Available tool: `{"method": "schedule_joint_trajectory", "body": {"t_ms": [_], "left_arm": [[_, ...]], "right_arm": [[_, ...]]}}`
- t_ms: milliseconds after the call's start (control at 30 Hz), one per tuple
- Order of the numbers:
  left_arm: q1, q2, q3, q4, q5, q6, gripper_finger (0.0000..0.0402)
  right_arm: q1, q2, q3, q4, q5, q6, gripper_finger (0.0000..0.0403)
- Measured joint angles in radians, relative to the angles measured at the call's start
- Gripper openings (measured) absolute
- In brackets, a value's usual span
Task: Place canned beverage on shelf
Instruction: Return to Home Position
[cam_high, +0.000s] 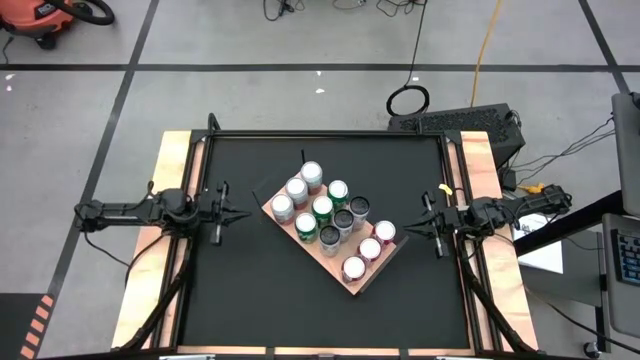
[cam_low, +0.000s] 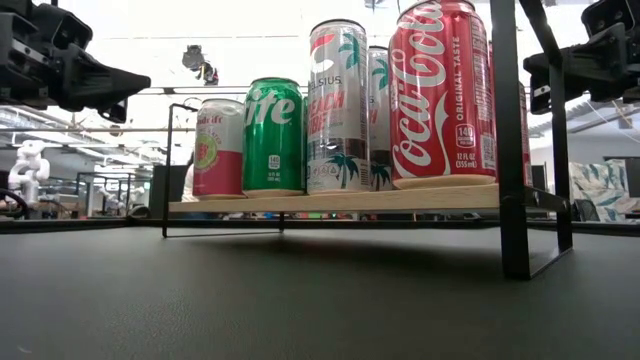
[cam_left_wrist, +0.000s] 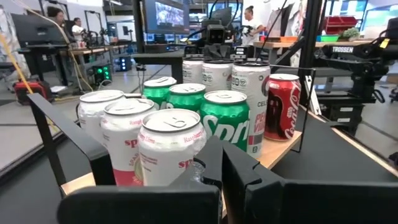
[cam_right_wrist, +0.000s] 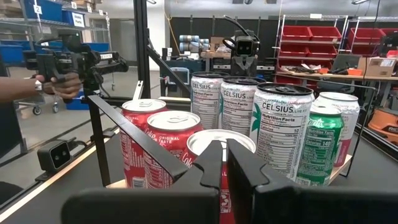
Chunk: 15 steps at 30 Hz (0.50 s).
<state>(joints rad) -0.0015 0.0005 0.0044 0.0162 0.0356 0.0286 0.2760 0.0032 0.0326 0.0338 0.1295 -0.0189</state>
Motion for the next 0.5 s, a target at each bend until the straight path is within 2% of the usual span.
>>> {"method": "schedule_joint_trajectory", "body": {"t_ms": [500], "left_arm": [[-0.014, 0.005, 0.0, 0.006, 0.039, -0.023, 0.0]], "right_arm": [[0.0, 0.0, 0.0, 0.0, 0.0, 0.0, 0.0]]}}
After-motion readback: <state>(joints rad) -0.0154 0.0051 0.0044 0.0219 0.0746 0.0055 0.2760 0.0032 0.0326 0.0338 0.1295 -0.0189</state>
